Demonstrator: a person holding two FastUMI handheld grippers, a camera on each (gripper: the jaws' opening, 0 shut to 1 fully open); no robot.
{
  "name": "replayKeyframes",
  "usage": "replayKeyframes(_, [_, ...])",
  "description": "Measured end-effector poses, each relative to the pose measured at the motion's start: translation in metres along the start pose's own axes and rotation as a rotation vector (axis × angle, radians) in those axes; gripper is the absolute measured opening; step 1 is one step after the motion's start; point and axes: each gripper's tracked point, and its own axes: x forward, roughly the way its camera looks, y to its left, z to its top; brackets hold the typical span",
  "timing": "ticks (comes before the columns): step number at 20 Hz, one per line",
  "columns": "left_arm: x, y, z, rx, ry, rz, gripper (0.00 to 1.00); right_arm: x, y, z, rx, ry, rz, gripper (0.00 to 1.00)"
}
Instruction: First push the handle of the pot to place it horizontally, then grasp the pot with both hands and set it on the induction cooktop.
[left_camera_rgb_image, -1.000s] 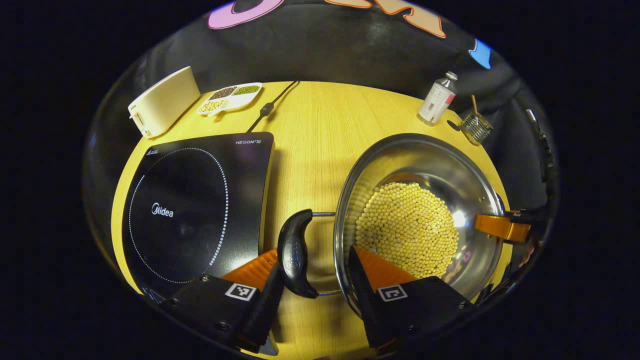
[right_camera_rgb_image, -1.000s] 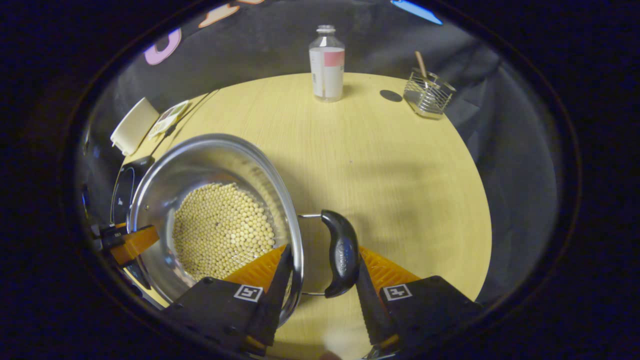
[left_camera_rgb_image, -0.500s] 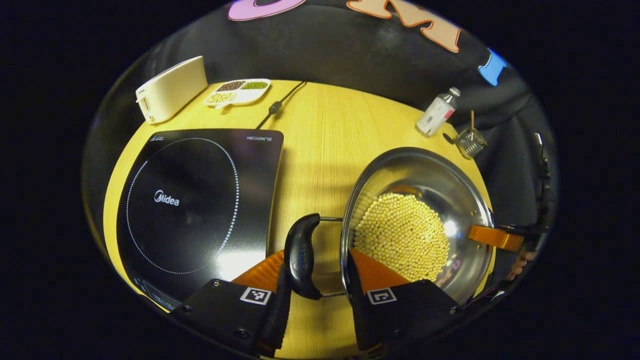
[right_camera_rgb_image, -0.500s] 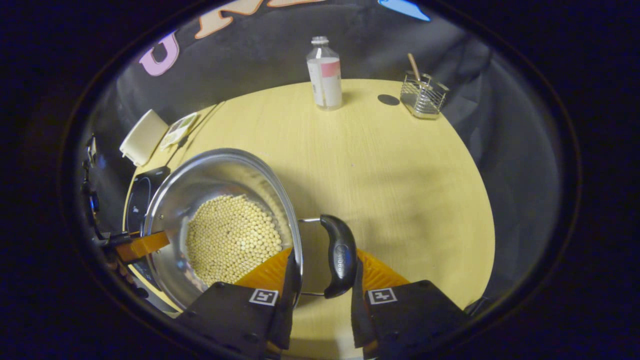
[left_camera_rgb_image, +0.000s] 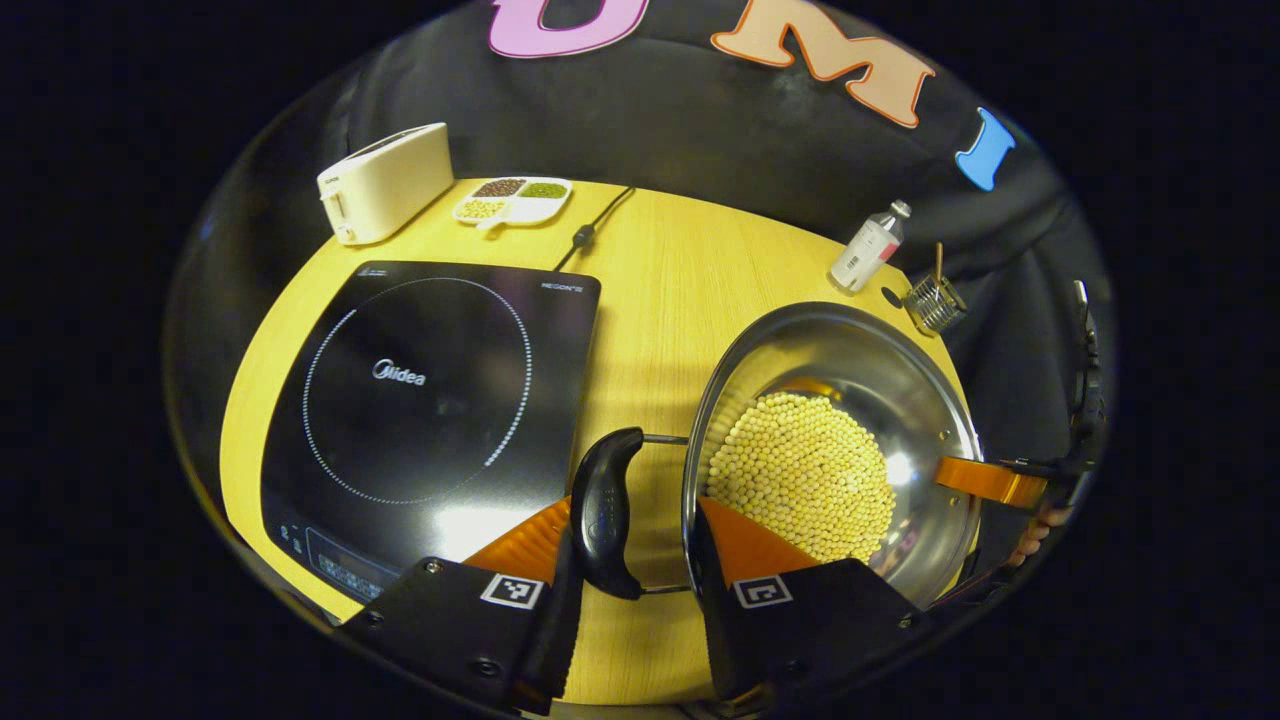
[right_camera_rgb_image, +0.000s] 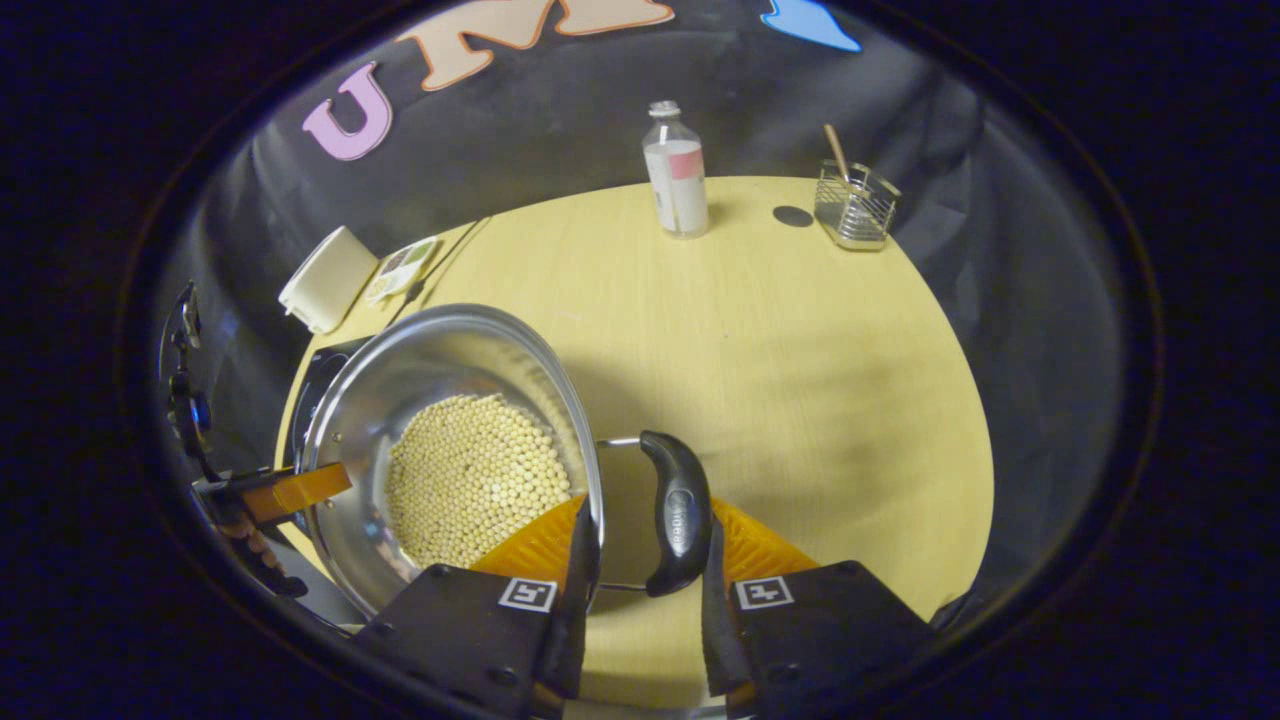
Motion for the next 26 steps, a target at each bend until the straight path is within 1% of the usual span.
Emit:
replayKeyframes(1, [-0.007,0.004,0.000,-0.004,-0.012,0.013,0.55,-0.002,0.006,-0.001,-0.005,-0.002,0.017,0.46])
replayKeyframes(3, [-0.020,0.014,-0.002,-0.020,-0.025,0.041,0.54,-0.004,0.019,-0.001,-0.029,-0.014,0.050,0.46])
replayKeyframes(6, [-0.038,0.030,-0.002,-0.041,-0.050,0.066,0.54,-0.007,0.038,-0.005,-0.042,-0.009,0.088,0.46])
replayKeyframes(7, [-0.041,0.036,-0.002,-0.044,-0.054,0.067,0.56,-0.009,0.045,-0.006,-0.041,-0.007,0.092,0.46])
replayKeyframes(8, [-0.044,0.041,-0.001,-0.051,-0.056,0.064,0.53,-0.011,0.053,-0.006,-0.045,-0.009,0.093,0.50])
replayKeyframes(9, [-0.045,0.048,-0.001,-0.060,-0.050,0.058,0.54,-0.012,0.059,-0.006,-0.050,-0.015,0.091,0.45])
replayKeyframes(10, [-0.047,0.054,0.000,-0.067,-0.047,0.050,0.54,-0.013,0.067,-0.005,-0.053,-0.017,0.087,0.45])
replayKeyframes(11, [-0.048,0.062,0.003,-0.070,-0.050,0.041,0.54,-0.013,0.075,-0.007,-0.049,-0.016,0.083,0.49])
replayKeyframes(12, [-0.049,0.069,0.007,-0.071,-0.052,0.032,0.54,-0.013,0.085,-0.006,-0.041,-0.014,0.078,0.45])
replayKeyframes(13, [-0.050,0.079,0.012,-0.069,-0.052,0.024,0.54,-0.011,0.096,-0.007,-0.032,-0.012,0.070,0.45])
replayKeyframes(14, [-0.050,0.089,0.018,-0.062,-0.054,0.015,0.53,-0.011,0.108,-0.006,-0.024,-0.011,0.061,0.50])
replayKeyframes(15, [-0.050,0.103,0.024,-0.053,-0.056,0.004,0.54,-0.012,0.122,-0.007,-0.014,-0.011,0.050,0.45])
replayKeyframes(19, [-0.047,0.157,0.049,-0.030,-0.055,-0.039,0.54,-0.009,0.180,-0.008,0.025,-0.017,0.008,0.45])
replayKeyframes(20, [-0.045,0.168,0.053,-0.021,-0.054,-0.051,0.55,-0.006,0.193,-0.007,0.032,-0.023,-0.005,0.45])
replayKeyframes(22, [-0.041,0.188,0.062,-0.004,-0.049,-0.073,0.54,-0.004,0.214,-0.008,0.040,-0.030,-0.027,0.45])
replayKeyframes(23, [-0.041,0.197,0.065,0.004,-0.043,-0.080,0.54,-0.004,0.225,-0.011,0.053,-0.023,-0.036,0.49])
replayKeyframes(24, [-0.040,0.206,0.068,0.013,-0.040,-0.084,0.54,-0.003,0.234,-0.013,0.061,-0.017,-0.043,0.50])
replayKeyframes(25, [-0.040,0.212,0.074,0.024,-0.049,-0.087,0.56,-0.001,0.243,-0.014,0.061,-0.012,-0.047,0.50])
replayKeyframes(26, [-0.039,0.218,0.078,0.034,-0.058,-0.089,0.54,0.001,0.250,-0.014,0.066,-0.008,-0.051,0.45])
